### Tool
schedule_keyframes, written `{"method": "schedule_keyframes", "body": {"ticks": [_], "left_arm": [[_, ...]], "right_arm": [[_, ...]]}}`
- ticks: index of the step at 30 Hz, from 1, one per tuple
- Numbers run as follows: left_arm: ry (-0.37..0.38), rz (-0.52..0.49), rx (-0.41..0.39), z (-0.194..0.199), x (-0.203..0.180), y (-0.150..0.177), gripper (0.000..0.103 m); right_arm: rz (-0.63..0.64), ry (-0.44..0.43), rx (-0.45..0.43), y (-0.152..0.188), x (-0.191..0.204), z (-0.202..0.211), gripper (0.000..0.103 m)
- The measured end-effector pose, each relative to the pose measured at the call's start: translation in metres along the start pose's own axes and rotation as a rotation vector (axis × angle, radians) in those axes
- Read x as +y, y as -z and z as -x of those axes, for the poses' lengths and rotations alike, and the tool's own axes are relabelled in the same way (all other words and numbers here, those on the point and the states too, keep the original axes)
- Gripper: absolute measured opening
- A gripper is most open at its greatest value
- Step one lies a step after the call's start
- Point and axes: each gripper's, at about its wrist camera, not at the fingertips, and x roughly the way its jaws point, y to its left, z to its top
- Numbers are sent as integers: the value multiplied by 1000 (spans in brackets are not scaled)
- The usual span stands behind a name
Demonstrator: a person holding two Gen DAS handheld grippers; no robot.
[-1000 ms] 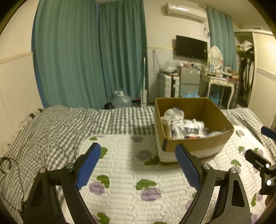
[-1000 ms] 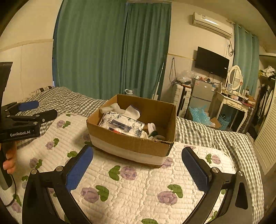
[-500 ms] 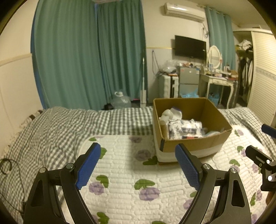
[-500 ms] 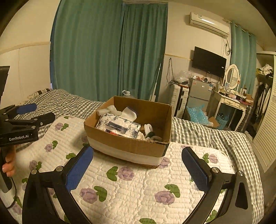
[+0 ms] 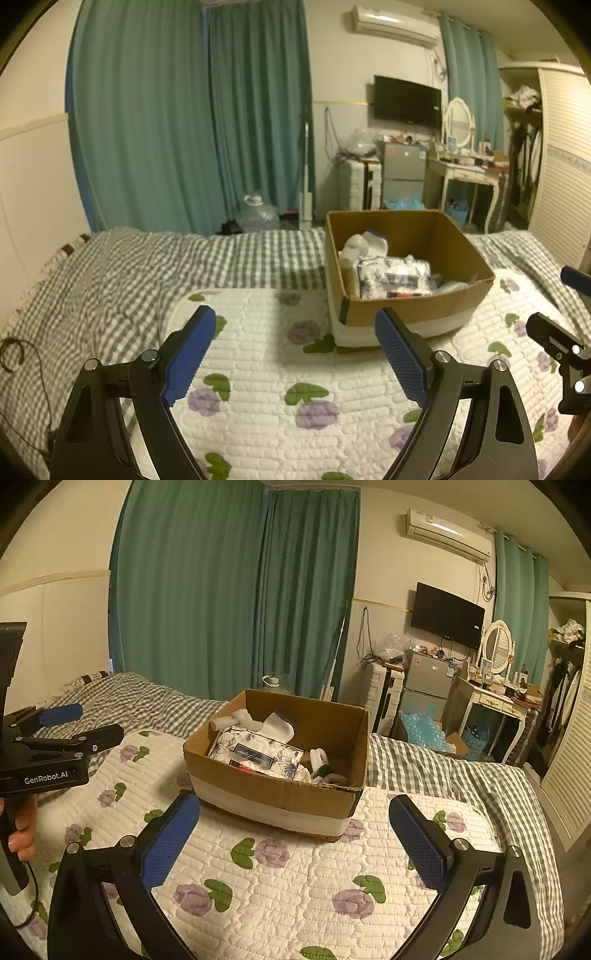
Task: Organize soft objects
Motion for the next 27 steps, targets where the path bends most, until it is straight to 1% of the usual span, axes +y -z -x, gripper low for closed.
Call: {"method": "schedule_keyframes", "body": {"ticks": [5,27], "left_arm": [[-8,2,-12,1,2,-1,89],[-27,5,-12,3,3,-3,89]], "right_arm": [[-6,0,-7,-2,-1,4,103],[-3,3,0,-3,0,3,103]]}}
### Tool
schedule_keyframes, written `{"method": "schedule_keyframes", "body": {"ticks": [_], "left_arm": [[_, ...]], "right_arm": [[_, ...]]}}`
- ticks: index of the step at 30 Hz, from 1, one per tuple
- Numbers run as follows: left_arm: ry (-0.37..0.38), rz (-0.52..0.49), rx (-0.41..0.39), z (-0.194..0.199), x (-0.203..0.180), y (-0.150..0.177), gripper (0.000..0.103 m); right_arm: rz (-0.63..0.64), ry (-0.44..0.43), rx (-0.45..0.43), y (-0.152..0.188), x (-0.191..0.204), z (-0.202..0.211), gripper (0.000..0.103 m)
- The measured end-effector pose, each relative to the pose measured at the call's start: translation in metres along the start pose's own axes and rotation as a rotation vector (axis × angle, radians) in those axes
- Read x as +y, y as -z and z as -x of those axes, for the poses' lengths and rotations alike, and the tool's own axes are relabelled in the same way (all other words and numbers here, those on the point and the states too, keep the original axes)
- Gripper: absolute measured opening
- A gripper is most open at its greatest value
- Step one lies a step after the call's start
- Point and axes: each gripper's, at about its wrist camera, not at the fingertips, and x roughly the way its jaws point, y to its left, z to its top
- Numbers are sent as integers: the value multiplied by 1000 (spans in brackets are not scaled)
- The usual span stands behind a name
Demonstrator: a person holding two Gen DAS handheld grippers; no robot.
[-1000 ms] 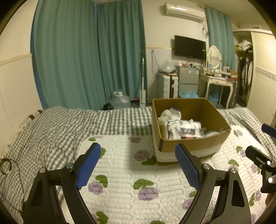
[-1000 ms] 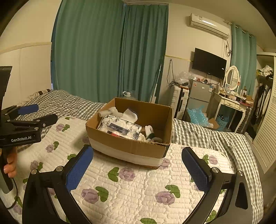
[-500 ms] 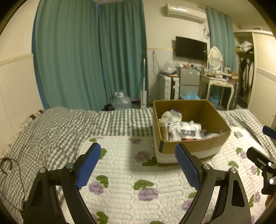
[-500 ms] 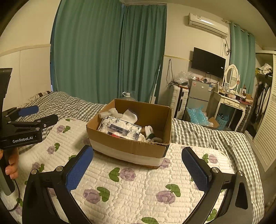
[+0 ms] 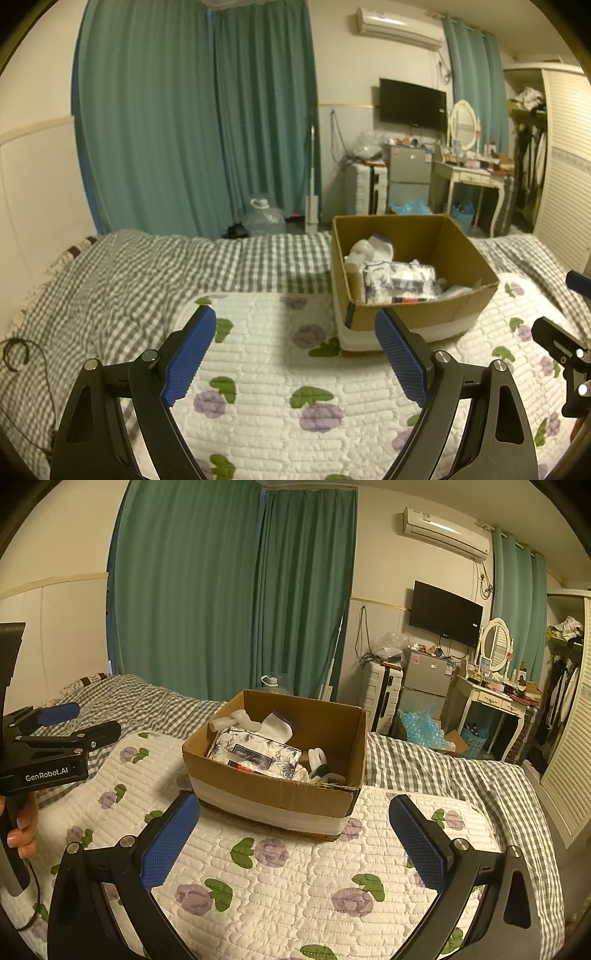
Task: Organize soft objects
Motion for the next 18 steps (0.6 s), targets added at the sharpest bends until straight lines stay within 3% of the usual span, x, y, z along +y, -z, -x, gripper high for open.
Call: {"method": "schedule_keyframes", "body": {"ticks": [18], "left_arm": [[3,-4,30,-2,1,0,89]], "right_arm": [[1,0,-1,0,-1,1,103]]}}
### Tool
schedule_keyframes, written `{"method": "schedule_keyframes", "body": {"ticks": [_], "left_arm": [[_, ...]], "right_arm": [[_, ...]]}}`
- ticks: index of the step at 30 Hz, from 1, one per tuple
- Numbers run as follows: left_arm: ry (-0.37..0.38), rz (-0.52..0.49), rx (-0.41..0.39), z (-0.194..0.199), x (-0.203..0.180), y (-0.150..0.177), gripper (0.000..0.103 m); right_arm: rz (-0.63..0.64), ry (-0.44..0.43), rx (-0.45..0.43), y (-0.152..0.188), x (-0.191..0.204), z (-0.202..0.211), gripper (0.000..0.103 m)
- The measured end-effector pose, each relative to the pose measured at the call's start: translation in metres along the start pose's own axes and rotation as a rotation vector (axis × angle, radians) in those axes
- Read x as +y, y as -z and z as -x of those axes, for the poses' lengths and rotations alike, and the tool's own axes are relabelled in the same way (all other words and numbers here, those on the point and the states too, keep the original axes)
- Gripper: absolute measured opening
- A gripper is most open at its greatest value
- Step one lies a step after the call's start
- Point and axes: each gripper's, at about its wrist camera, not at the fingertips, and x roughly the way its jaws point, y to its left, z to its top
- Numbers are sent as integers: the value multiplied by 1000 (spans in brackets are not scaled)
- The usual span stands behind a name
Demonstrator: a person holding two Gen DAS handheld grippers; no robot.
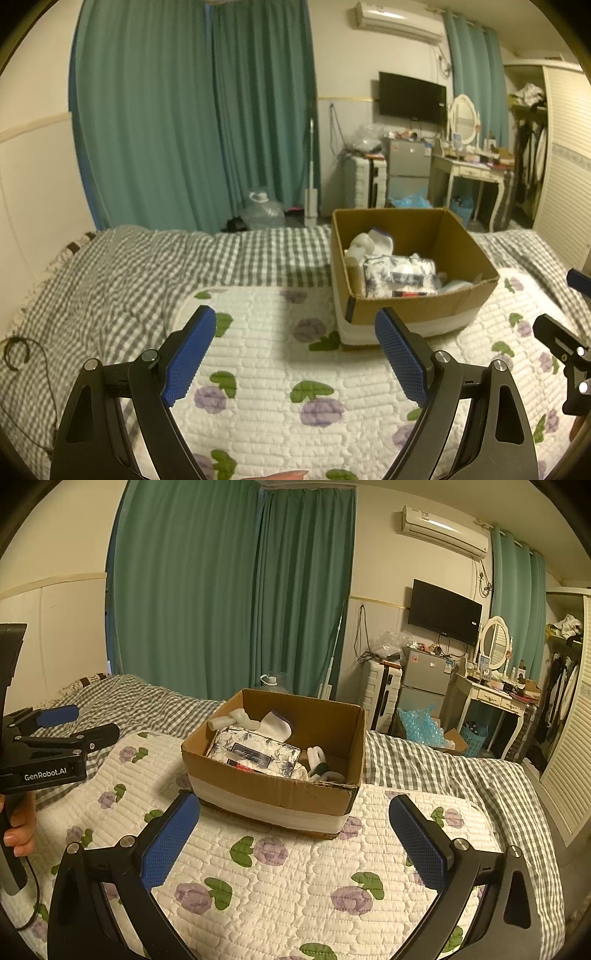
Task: Organize soft objects
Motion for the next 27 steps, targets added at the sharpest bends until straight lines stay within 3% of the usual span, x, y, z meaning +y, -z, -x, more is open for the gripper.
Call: {"method": "schedule_keyframes", "body": {"ticks": [27], "left_arm": [[-2,-6,-3,2,-2,-1,89]], "right_arm": [[-8,3,5,4,1,-3,103]]}}
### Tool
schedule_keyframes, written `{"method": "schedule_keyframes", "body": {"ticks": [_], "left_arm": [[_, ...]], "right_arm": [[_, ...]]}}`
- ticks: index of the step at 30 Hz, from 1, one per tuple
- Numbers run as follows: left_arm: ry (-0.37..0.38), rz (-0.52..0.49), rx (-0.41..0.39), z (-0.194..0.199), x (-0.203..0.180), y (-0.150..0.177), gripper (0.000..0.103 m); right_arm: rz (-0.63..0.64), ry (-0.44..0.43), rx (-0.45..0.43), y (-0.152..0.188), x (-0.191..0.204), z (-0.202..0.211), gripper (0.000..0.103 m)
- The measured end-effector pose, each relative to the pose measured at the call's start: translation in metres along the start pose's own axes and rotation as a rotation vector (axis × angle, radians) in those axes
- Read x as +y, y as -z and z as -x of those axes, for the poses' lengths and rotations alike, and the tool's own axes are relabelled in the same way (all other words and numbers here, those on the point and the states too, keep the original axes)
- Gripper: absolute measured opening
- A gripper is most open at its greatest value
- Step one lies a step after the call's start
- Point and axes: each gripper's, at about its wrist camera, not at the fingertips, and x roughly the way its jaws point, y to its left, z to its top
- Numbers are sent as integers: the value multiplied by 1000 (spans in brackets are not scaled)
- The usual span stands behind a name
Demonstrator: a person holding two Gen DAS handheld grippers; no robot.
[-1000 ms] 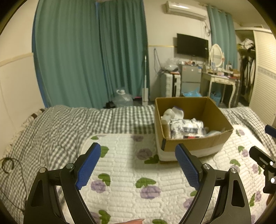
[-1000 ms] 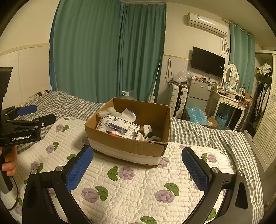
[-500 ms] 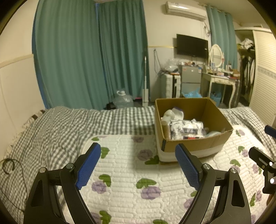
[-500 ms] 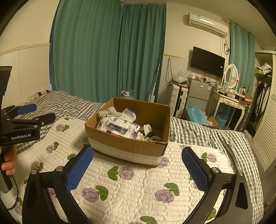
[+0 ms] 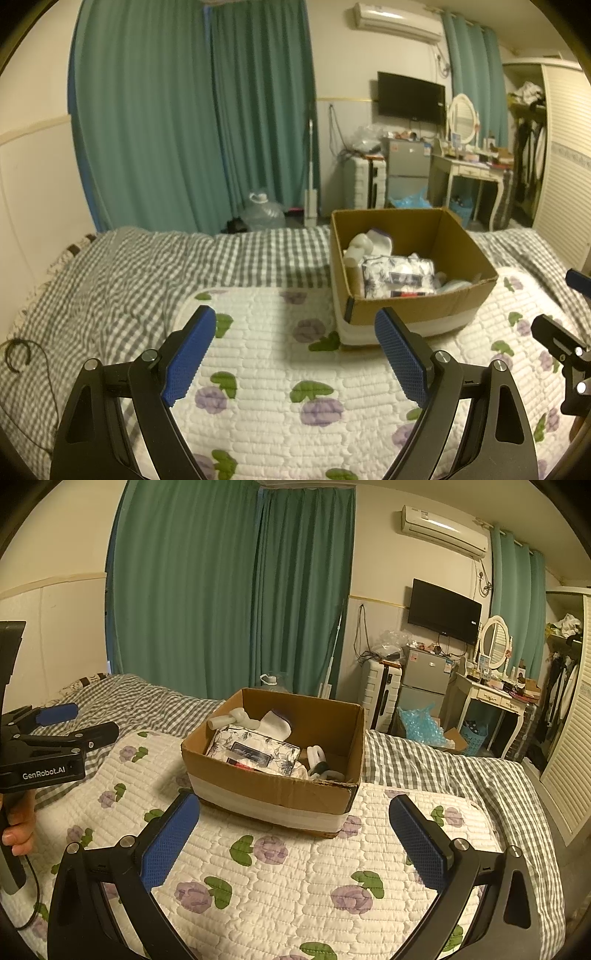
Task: Organize soft objects
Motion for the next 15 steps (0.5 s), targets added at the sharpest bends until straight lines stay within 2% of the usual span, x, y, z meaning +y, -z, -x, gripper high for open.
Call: {"method": "schedule_keyframes", "body": {"ticks": [15], "left_arm": [[13,-8,27,-4,-3,4,89]], "right_arm": [[-6,6,13,1,6,-1,103]]}}
